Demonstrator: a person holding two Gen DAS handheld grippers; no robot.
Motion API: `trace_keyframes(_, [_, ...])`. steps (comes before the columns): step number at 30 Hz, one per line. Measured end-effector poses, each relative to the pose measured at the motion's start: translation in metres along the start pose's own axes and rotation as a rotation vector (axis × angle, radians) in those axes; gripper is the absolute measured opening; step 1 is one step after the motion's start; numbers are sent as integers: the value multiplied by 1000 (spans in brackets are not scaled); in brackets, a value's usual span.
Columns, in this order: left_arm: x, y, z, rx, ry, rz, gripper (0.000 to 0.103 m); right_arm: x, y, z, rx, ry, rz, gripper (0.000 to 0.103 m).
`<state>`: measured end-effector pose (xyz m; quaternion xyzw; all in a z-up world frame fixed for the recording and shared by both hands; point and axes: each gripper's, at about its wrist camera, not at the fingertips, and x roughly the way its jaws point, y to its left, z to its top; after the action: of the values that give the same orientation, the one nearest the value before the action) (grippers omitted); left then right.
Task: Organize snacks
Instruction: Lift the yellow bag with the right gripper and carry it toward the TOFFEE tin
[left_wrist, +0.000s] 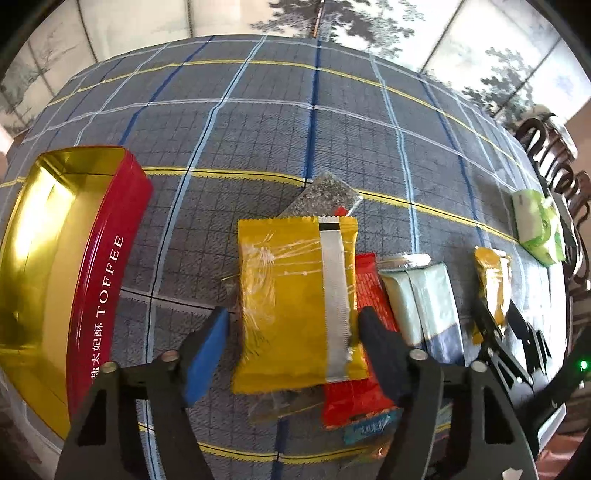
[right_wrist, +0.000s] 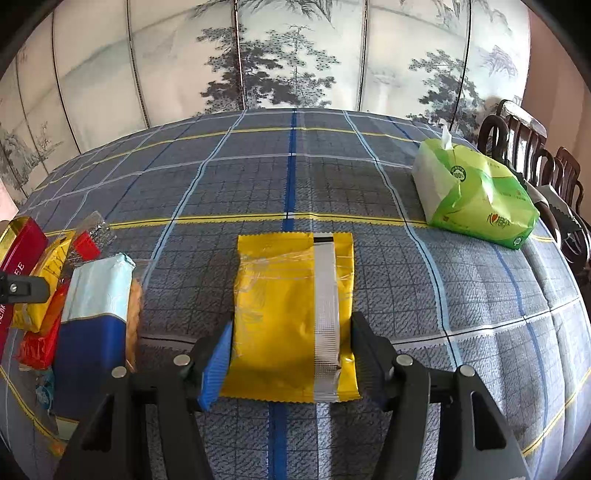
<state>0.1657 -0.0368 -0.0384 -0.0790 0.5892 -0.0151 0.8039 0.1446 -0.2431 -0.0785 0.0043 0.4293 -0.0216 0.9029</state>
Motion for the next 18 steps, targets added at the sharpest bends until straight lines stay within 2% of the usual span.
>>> trace_keyframes(1, [0,0,0,4,2,-4,56,0,1,0,-1,0,-1,63])
trace_keyframes(6, [-1,8,-4,17,-4,-24,51,0,1,0,-2,0,-2,63])
trace_keyframes(18, [-17,20,-19,56,-36,-33,51,0,1,1,-2,-1,-3,63])
